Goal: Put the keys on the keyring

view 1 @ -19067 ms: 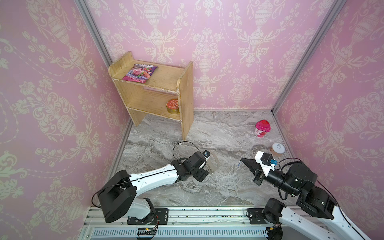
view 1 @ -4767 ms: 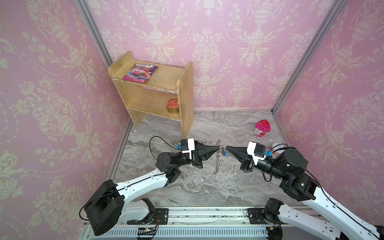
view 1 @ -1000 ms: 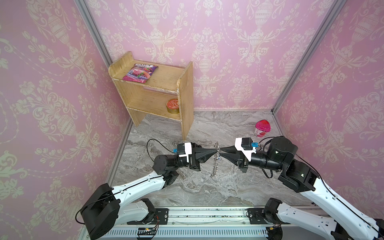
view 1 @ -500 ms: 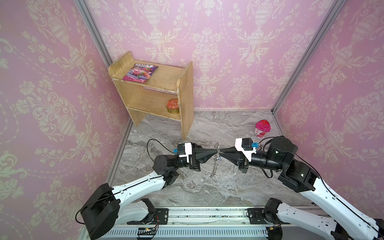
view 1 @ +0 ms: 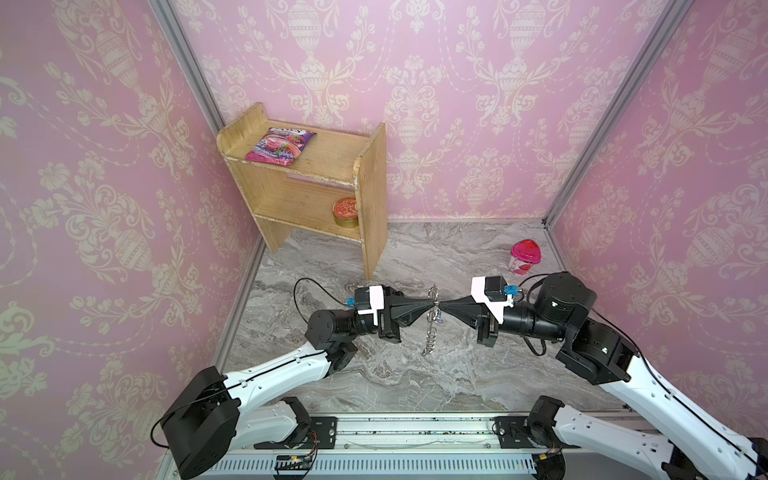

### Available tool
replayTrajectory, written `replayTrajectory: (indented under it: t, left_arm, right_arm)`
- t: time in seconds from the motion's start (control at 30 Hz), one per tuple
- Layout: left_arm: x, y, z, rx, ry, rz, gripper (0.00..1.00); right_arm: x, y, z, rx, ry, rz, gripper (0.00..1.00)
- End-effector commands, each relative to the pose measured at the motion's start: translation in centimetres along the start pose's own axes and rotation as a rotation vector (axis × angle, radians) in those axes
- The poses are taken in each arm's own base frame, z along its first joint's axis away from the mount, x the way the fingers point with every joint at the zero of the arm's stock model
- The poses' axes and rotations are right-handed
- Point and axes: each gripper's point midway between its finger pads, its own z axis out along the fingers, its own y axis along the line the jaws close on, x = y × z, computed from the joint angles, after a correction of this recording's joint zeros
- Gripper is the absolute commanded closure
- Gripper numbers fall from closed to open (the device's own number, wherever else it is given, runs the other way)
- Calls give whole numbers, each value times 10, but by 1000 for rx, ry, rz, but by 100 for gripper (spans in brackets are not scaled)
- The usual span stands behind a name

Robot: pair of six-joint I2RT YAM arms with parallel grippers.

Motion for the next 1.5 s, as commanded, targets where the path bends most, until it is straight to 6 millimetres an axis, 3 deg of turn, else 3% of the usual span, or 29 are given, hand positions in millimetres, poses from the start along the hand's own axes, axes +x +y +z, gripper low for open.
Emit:
replayTrajectory:
  t: [0.0,0.33,0.57,0.63,0.77,0.93,1.13,1.17,1.27,1.47]
  left_arm:
    - [-10,-11,1,45,-30,1,100]
    - [1,-3,-5,-31,33,-19,100]
    - [5,3,-9,-85,70,-33,81]
    - [6,4,-9,-91,72,-36,80]
    - [9,7,-11,-107,85,-41,64]
    - [18,11,-19,-163,201,-46,43]
    - [23,8,-39,-223,451,22,32]
    - [15,7,-38,-218,469,45,31]
    - [18,4,-42,-193,561,77,28]
    - [34,-2,-41,-113,667,64,43]
  right_arm:
    - [-16,2,-2,-18,-43,-10,100]
    - [-12,-3,-6,11,20,-15,100]
    - [-5,-2,-3,3,49,4,100]
    - [-20,-3,-7,9,18,-14,100]
    - [-22,-4,-7,11,25,-15,100]
    - [-11,-8,-5,19,110,-7,100]
    - [14,-9,-5,9,272,50,100]
    - [17,-8,-5,4,290,58,100]
    - [28,-3,-4,-30,355,81,100]
    - [33,9,-7,-103,414,111,100]
